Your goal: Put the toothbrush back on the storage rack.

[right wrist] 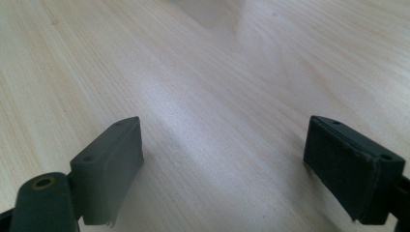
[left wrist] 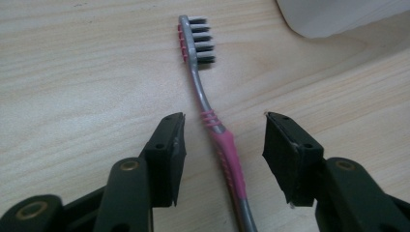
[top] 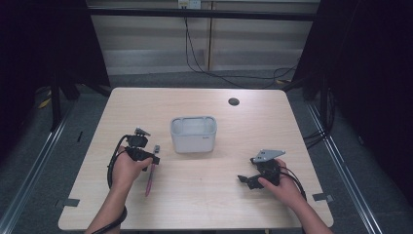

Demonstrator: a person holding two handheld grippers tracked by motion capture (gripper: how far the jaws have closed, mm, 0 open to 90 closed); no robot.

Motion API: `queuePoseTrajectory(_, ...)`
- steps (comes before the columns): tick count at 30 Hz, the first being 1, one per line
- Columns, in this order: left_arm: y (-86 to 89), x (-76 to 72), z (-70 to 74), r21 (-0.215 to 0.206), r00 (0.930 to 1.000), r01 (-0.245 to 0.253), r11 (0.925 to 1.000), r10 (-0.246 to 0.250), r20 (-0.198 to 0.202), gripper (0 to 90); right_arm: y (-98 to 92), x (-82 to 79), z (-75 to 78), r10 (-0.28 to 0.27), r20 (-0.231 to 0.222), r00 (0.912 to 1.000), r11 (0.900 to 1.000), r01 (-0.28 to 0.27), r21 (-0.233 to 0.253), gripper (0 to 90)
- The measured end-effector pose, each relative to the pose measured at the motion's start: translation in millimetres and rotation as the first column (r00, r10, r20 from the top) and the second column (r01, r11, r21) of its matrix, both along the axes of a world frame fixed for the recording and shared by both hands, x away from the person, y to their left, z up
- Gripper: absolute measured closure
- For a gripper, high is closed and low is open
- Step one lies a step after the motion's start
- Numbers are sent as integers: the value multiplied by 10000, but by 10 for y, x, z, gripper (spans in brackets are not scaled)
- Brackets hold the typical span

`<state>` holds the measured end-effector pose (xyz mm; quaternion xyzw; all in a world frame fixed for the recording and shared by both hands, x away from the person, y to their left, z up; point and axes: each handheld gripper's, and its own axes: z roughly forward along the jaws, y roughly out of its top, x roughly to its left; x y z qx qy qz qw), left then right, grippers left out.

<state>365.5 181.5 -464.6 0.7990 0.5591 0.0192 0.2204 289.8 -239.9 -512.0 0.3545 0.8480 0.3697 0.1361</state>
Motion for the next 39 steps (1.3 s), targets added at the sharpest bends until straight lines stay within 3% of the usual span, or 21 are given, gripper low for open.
queuePoseTrajectory(8,-44,14,-19,-6,9997,-172,9999,172,-166,602,0,0,0,2,1,10000,10000,-2,2,133)
queuePoseTrajectory(16,-62,34,-42,276,9992,-234,9993,242,-310,653,-2,1,0,5,-5,10000,10000,-5,12,133)
queuePoseTrajectory(24,-51,42,-75,280,9971,-612,9977,624,-430,739,-2,2,0,11,-6,10000,10000,-11,19,133)
queuePoseTrajectory(30,-71,45,-67,706,9981,-439,9965,468,-407,793,-2,2,0,10,-9,10000,10000,-10,22,134)
queuePoseTrajectory(39,48,53,-47,366,9961,-804,9961,817,-341,803,-4,2,0,16,-18,10000,10000,-16,36,134)
